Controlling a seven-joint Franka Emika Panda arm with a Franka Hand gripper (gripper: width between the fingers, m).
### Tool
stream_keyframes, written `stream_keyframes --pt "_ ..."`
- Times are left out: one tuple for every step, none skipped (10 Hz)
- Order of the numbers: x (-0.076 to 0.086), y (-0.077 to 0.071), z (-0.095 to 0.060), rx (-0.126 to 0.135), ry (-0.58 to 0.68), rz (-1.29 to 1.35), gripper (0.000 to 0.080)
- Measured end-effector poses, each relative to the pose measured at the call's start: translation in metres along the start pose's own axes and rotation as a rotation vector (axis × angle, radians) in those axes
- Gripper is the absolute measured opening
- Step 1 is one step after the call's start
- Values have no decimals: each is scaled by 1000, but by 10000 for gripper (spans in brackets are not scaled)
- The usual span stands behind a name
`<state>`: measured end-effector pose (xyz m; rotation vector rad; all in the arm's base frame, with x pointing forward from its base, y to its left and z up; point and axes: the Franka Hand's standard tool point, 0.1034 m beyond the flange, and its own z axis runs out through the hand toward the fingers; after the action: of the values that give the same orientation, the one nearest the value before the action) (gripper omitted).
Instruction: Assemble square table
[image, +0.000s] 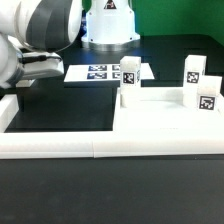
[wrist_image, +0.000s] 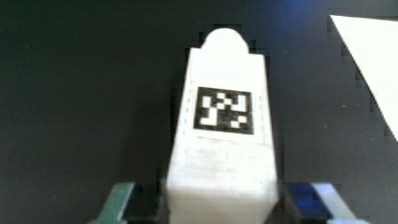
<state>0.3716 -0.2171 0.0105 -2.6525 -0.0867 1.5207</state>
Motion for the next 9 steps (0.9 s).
stream_keyframes --pt "0 0 0 0 0 0 284" --pt "0 0 0 0 0 0 284" --pt "0 0 0 0 0 0 284" --pt "0 0 0 0 0 0 284" --pt "0 0 0 0 0 0 284" --pt "0 0 0 0 0 0 284" --pt "0 0 0 0 0 0 284" --pt "-2 -2 -3 3 -7 0 284" --pt "-7 -8 -17 2 -8 -5 284"
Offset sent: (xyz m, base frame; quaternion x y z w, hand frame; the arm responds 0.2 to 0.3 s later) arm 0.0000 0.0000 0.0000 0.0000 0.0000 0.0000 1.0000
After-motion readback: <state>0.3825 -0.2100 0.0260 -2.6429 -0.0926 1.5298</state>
